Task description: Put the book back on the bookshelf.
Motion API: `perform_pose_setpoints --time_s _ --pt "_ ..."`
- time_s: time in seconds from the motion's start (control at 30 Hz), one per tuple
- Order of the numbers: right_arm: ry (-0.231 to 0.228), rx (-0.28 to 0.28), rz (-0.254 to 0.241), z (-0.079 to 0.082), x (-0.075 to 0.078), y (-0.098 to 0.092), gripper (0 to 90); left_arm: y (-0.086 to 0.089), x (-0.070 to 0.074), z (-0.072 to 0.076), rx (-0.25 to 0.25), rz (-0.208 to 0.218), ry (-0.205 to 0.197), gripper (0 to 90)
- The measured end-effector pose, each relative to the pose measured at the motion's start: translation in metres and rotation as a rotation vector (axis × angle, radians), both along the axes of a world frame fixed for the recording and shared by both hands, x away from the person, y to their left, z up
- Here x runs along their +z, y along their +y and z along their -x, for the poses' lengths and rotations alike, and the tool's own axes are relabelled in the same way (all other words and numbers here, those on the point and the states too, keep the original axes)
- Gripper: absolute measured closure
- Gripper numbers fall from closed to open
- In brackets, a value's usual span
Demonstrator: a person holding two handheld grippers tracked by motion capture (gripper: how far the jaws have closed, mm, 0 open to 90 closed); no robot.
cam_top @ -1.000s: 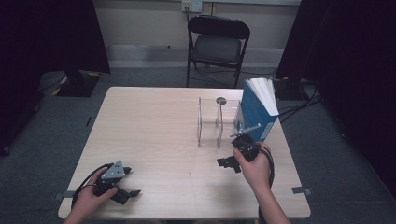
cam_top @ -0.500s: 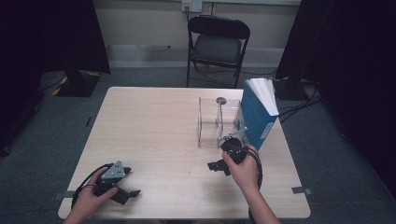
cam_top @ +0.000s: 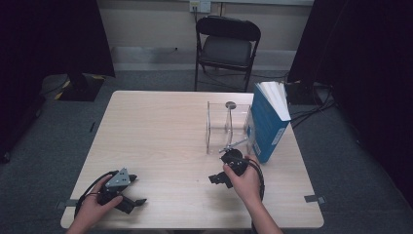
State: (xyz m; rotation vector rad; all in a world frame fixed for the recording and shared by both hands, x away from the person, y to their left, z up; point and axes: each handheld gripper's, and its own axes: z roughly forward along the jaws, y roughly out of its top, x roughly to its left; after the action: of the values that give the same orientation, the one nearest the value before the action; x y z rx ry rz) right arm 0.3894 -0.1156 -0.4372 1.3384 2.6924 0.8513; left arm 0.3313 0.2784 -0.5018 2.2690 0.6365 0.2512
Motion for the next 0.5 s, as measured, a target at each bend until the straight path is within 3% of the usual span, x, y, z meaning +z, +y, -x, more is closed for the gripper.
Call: perform_pose_setpoints --time_s 0.3,0.5 --pt "0.021 0.014 0.008 0.002 -0.012 0.01 19.4 0.0 0.0 0.0 0.004 0.006 0.002 4.6" --pt "0.006 0.067 0.019 0.002 -0.021 0.021 19.5 0.0 0.0 0.001 0.004 0.004 0.001 4.6"
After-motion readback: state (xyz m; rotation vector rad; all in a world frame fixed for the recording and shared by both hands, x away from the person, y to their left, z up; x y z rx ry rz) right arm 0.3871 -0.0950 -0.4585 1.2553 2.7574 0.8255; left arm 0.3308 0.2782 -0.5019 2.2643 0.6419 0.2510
